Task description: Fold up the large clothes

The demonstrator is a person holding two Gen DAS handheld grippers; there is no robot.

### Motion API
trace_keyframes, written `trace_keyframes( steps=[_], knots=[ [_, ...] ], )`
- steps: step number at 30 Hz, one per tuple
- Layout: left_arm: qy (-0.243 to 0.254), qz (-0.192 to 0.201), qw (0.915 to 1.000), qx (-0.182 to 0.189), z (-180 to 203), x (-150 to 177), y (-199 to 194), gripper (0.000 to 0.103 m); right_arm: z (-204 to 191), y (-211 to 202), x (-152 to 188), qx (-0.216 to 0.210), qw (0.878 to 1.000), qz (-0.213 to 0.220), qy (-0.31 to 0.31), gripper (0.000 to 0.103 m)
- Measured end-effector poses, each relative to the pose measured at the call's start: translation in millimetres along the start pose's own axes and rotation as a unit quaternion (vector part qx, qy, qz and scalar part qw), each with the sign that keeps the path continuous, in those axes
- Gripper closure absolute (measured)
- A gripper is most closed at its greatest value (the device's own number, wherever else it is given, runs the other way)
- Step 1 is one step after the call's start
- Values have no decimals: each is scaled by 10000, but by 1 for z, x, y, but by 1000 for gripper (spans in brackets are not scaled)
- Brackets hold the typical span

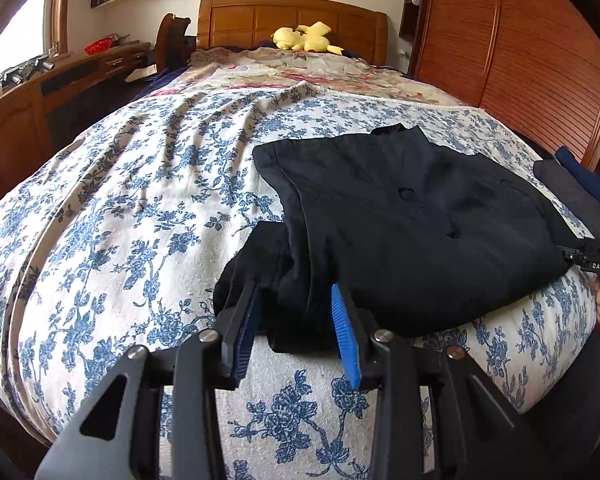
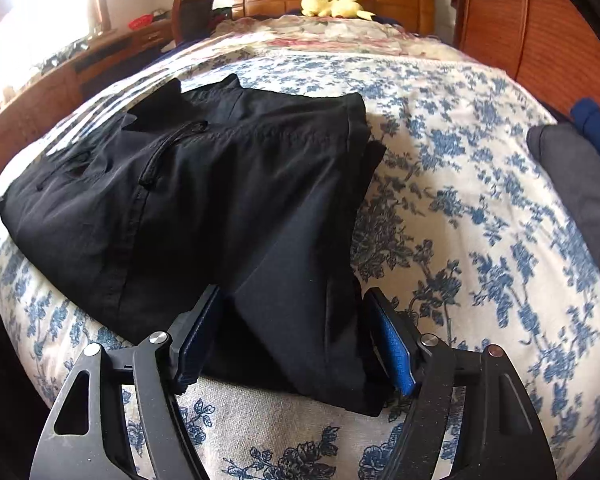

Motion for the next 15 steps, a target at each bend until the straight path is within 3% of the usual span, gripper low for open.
trace_keyframes(
  steps=[3,4,5,8,15],
  knots=[
    [146,14,9999,-84,4,0,1,73,0,0,1,-185,9998,-5,16,39],
    [182,9,9998,-43,6,-1,1,89,0,-2,2,-267,9996,-3,-20,55],
    [202,-19,9998,-5,8,-1,1,95,-2,-3,2,-394,9992,-7,-75,73],
    [368,-17,9993,-99,14,-2,-3,101,-8,-14,3,-393,9987,133,-308,89],
    [344,243,9991,-54,19,7,-35,101,-18,-48,7,-297,9971,485,-514,94]
  ],
)
Point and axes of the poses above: each gripper's, at about its wrist camera, not at the fingertips, and y roughly the way its jaws point, z to its right, x to its underside, the point moved 3 cm from there along y, roughly the way its jaws point, and after that the axes turned 6 degrees about -z, right-handed, at the moved point
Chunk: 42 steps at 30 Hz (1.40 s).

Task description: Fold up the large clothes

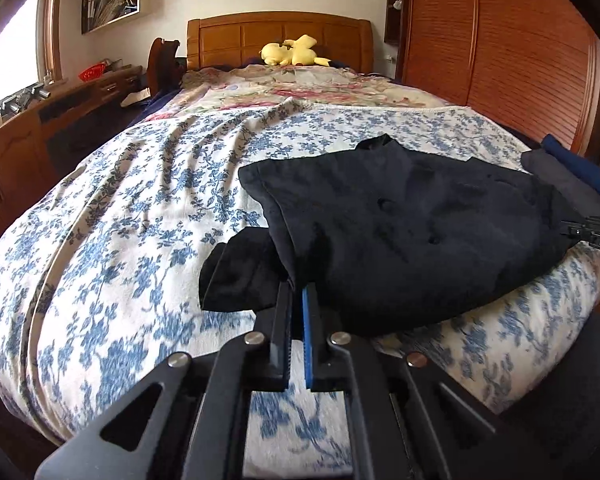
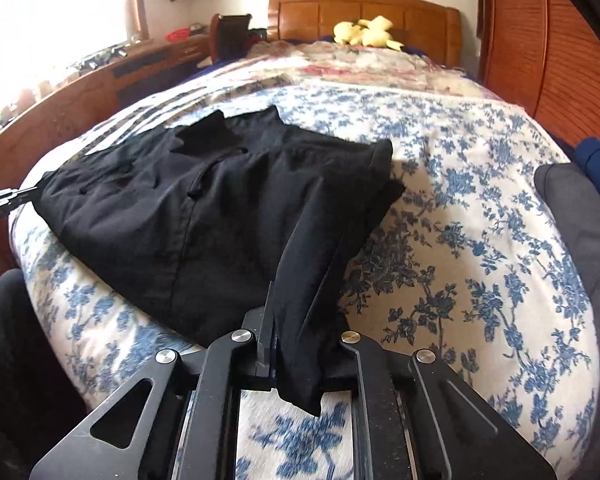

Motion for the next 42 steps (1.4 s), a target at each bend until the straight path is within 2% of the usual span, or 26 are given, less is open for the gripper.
trace_keyframes(
  steps=[6,9,12,15,16,17,19,23,28,33,38,42],
  knots=[
    [-22,71,9999,129,10,24,-42,101,-10,-33,23,-127,9999,-14,-15,94],
    [-34,31,9998,167,13,30,-52,100,-17,-47,40,-195,9997,-107,-52,93],
    [-86,-62,9998,175,11,31,-52,98,-18,-49,46,-148,9996,-232,-6,87],
    [-154,77,9998,98,11,27,-61,96,-14,-54,44,-11,9997,-199,108,75],
    [-160,178,9997,74,12,24,-67,94,-11,-56,42,17,9998,-158,144,69],
    [-172,255,9995,67,13,21,-71,88,-8,-59,38,35,9998,-92,173,67],
    [-167,365,9991,109,17,15,-77,81,-3,-65,30,92,9998,59,182,65],
    [36,378,9990,220,30,4,-74,79,6,-67,5,171,9994,277,129,55],
    [275,339,9983,384,52,-8,-59,77,22,-31,-43,12,9998,162,87,54],
    [325,275,9977,527,68,-17,-43,76,51,23,-80,-34,9984,-344,443,54],
    [462,119,9969,619,77,-17,-29,76,84,68,-96,-37,9928,-754,928,54],
    [422,39,9969,658,77,-16,-24,76,90,89,-95,51,9887,-1032,1087,54]
  ],
)
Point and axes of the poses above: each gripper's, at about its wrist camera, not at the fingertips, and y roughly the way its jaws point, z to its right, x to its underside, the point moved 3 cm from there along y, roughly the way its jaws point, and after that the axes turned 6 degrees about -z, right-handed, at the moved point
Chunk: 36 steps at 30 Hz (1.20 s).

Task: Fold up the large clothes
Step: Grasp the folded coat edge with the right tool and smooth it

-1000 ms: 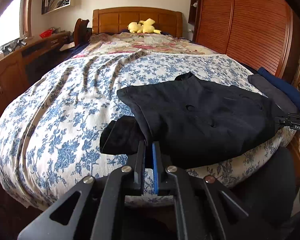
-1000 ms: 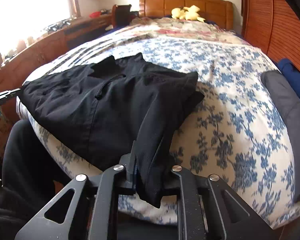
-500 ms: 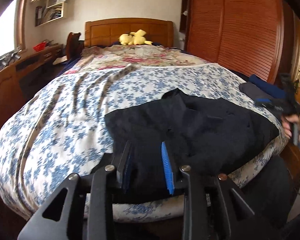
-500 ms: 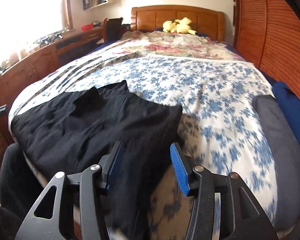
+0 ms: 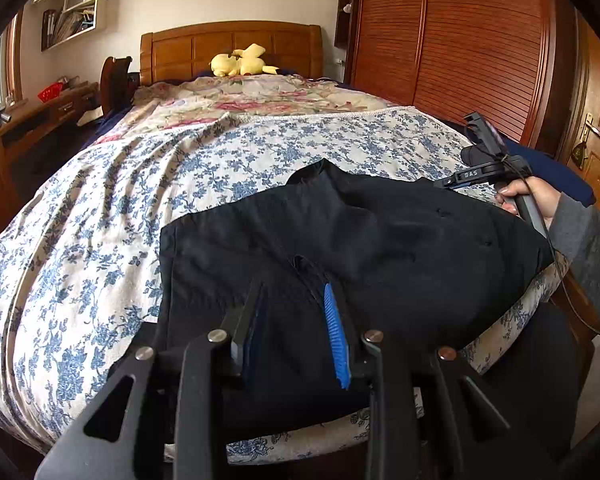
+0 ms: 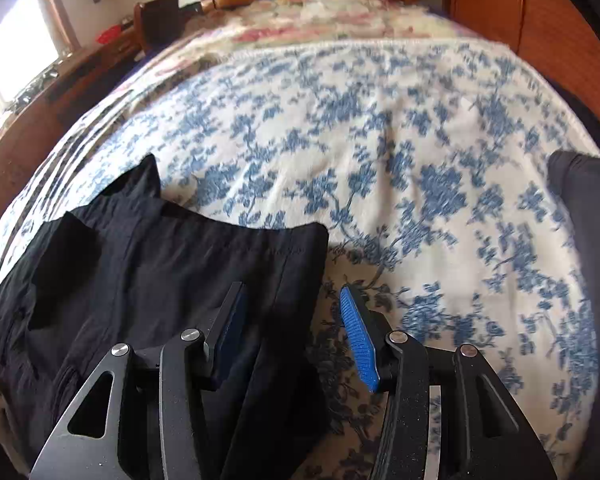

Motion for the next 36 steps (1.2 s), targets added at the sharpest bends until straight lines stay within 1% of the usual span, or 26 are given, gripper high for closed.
trace_keyframes(
  steps=[4,6,7,8,9,10,13,14,16,17,18,21,24,25,26,28,30,31,32,34,36],
  knots=[
    [-29,-24,10000,8,0,1,2,76,-2,17,-2,-6,9996,-286,-40,54],
    [-38,-36,10000,11,0,1,4,76,-3,19,-4,-112,9995,-301,-46,73],
    [-51,-47,10000,13,0,2,4,76,-6,18,-5,-247,9992,-305,-107,89],
    [-66,-54,10000,21,0,2,5,76,-9,17,-5,-296,9990,-297,-165,96],
    [-78,-58,9999,30,0,3,6,76,-13,15,-5,-371,9986,-267,-254,97],
    [-89,-61,9999,43,0,3,7,76,-16,15,-5,-422,9984,-237,-293,100],
    [-89,-134,9999,62,0,5,11,76,-26,0,-10,-377,9979,167,-501,103],
    [-56,-168,9998,48,1,6,12,76,-27,-13,-12,-396,9967,479,-513,103],
    [11,-190,9998,37,2,7,11,76,-24,-32,-17,-321,9948,894,-358,103],
    [10,-188,9998,36,2,7,11,76,-18,-34,-19,-243,9948,964,-216,103],
    [-5,-187,9998,30,1,7,9,76,-5,-35,-19,-54,9951,984,19,103],
    [-54,-175,9998,-1,-4,8,7,76,22,-20,-14,326,9957,811,293,103],
    [-144,-176,9997,34,-6,8,7,76,35,-7,-8,310,9972,515,447,103],
    [-153,-172,9997,43,-6,8,7,76,34,-7,-7,372,9974,482,386,101],
    [-149,-169,9997,45,-5,8,7,76,30,-9,-7,484,9972,509,270,94],
    [-138,-165,9997,64,-3,8,8,76,20,-21,-6,816,9947,622,19,89],
    [-119,-162,9997,99,0,9,8,76,10,-35,-2,907,9927,749,-250,70],
    [-108,-163,9997,110,2,8,10,76,3,-41,1,947,9917,792,-370,53],
    [-101,-160,9997,125,3,8,10,76,-5,-49,5,988,9901,852,-510,48],
    [-71,-165,9997,169,7,8,12,76,-22,-63,16,988,9878,934,-765,48],
    [-29,-174,9996,203,12,8,15,76,-40,-72,30,865,9876,919,-934,48]
  ],
)
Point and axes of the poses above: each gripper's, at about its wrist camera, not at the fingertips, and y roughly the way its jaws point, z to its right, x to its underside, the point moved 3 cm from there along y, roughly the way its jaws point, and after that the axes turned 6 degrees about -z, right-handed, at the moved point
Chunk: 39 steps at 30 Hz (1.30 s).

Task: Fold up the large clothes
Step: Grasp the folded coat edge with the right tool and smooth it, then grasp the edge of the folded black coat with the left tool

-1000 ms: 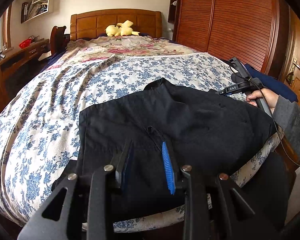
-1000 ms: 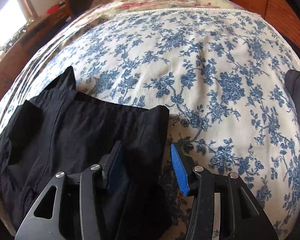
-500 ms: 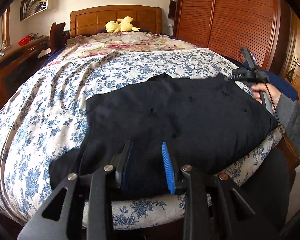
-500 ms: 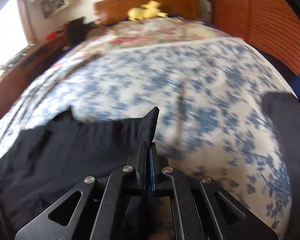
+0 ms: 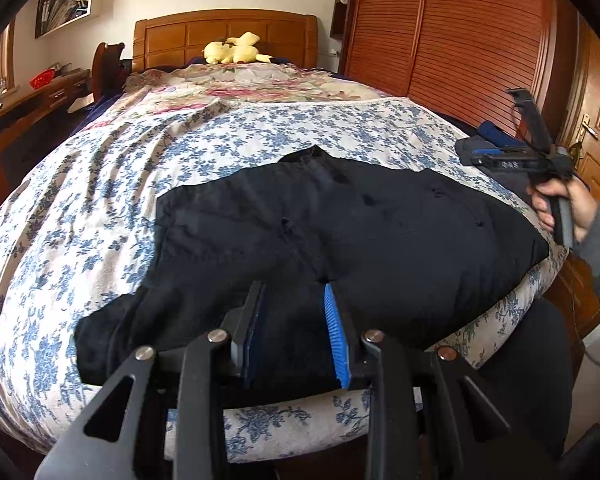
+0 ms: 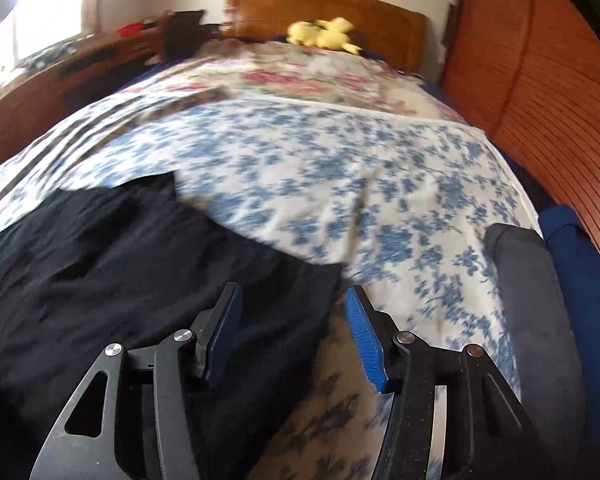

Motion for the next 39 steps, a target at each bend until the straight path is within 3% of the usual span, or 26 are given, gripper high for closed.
trace_keyframes(
  steps=[7,11,14,17,25,32,39],
  knots=[
    [85,-90,9999,19,11,2,8,76,-81,-24,39,-677,9960,58,-581,48],
    [121,-142,9998,27,15,3,11,76,-99,-10,60,-530,9955,-58,-786,47],
    [112,-158,9998,31,17,4,13,76,-105,25,79,-521,9930,-634,-847,47],
    [105,-174,9998,31,17,6,12,76,-96,28,79,-686,9941,-517,-662,47],
    [106,-233,9997,-13,17,10,16,76,-98,-2,73,-559,9966,-146,-587,48],
    [75,-262,9996,-60,13,12,16,76,-142,-17,65,-1145,9905,107,-749,48],
    [125,-306,9994,-45,12,14,18,76,-171,13,80,-1365,9877,-59,-754,47]
  ],
)
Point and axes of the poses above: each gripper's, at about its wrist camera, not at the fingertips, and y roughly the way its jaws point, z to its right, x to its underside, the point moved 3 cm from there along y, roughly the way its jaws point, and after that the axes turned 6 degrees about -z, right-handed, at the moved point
